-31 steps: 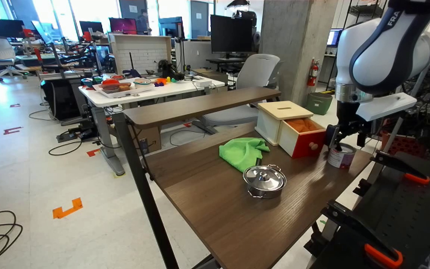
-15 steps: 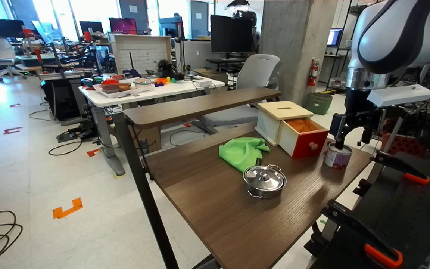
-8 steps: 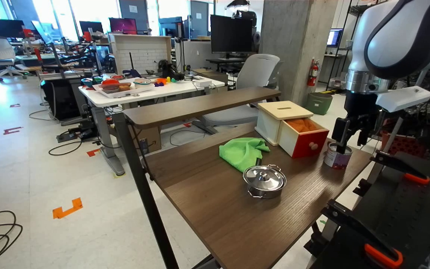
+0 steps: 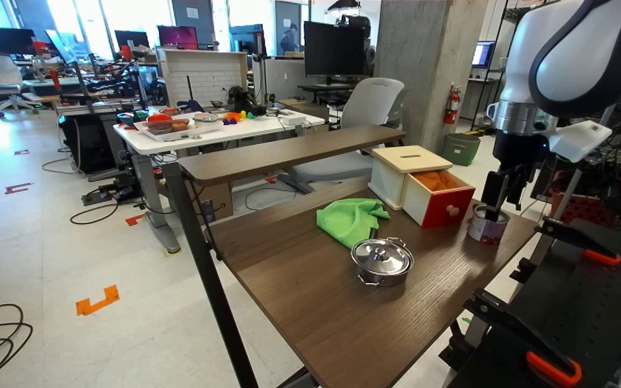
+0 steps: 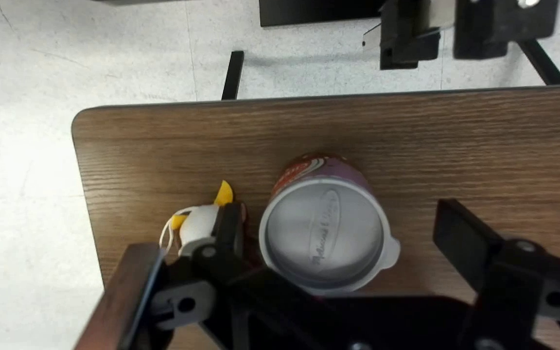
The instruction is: Move the can to the left of the green towel
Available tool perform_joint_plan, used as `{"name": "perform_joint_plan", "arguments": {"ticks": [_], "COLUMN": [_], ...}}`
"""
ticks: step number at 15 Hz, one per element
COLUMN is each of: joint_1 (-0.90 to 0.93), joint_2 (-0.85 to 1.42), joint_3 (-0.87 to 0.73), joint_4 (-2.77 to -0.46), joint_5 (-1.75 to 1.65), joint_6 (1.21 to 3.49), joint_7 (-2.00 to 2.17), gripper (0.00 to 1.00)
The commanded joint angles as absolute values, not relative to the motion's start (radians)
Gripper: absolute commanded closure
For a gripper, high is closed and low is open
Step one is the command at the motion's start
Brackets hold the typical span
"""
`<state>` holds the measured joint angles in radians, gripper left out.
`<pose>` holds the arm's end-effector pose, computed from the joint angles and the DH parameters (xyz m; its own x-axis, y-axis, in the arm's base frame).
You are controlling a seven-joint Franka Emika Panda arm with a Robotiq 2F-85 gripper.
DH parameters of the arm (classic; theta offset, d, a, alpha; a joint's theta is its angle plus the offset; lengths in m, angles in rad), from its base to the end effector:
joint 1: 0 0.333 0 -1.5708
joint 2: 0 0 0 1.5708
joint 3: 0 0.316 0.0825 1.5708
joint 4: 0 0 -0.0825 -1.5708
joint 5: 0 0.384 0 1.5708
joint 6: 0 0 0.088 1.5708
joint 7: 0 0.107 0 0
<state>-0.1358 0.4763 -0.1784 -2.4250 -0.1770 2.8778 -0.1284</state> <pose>0.4530 -0.1454 0.1164 0.9988 0.0015 -0.0499 0.0074 -0.9930 0.1175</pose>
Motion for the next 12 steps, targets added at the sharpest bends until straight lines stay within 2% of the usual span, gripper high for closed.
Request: {"name": "perform_joint_plan", "arguments": {"ticks": [1,12], "joint_1": [-0.164,-0.160], "joint_2": [0.501,0.587], "joint_3": [-0.161,-0.165], "joint_4": [-2.396,-2.343], "joint_5": [-0.185,-0.195], "joint_6": [2.921,2.916], "joint_7": [-0.188,-0.219], "gripper": [0.00,0.00]}}
